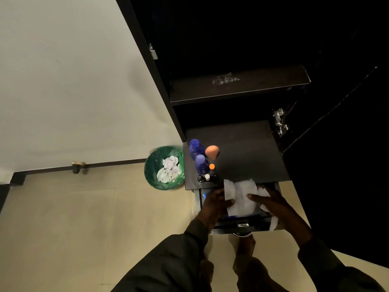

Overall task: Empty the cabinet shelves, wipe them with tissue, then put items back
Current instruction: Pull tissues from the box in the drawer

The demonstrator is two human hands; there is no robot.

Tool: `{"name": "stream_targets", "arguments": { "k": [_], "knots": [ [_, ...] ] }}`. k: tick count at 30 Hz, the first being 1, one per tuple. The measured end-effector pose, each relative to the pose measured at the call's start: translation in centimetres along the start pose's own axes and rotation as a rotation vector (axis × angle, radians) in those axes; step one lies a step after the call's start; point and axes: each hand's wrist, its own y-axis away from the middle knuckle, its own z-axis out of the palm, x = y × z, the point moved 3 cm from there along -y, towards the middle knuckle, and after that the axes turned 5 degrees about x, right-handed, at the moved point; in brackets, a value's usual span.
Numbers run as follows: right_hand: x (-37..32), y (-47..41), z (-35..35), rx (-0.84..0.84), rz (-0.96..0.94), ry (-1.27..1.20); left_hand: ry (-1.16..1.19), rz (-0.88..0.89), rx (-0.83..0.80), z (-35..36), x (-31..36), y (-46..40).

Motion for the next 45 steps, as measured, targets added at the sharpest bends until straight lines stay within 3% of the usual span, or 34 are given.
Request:
{"name": "stream_targets", "arguments": {
  "k": [7,13,17,22,27,33,40,45],
  "knots": [
    [-1.2,1.8,-0.2,-0.002,-0.172,0.151,0.014,0.042,0.135,-0.2,0.9,0.3],
    [-1.1,2.2,-0.3,-0.05,-0.265,0.195,0.066,0.012,0.115,0.1,1.1,0.5],
    [-0.1,1.2,-0.5,0.011,-0.206,0.178,0.115,-0.08,0.108,0.5,0.5,0.3],
    [0.9,0.1,-0.8,0.047,-0.09,-0.032,-0.055,-0.07,0.071,0.6,0.0,-0.2],
    [1.4,-0.3,-0.2,0.096,-0.04,0.34,-0.084,-0.068,0.124,0.8,0.1,0.4],
    [1.3,0.5,1.8,0.158,-0.063,0.275,-0.359,-0.044,0.138,1.7,-0.2,0.7],
    [2.7,-0.4,3.0,0.212,0.019,0.25,-0.237,-0.117,-0.03,2.9,-0.3,2.0],
    [3.5,-1.7,2.4,0.182,0.053,0.225,-0.111,-0.174,0.087,1.2,-0.6,1.7]
  ]
}}
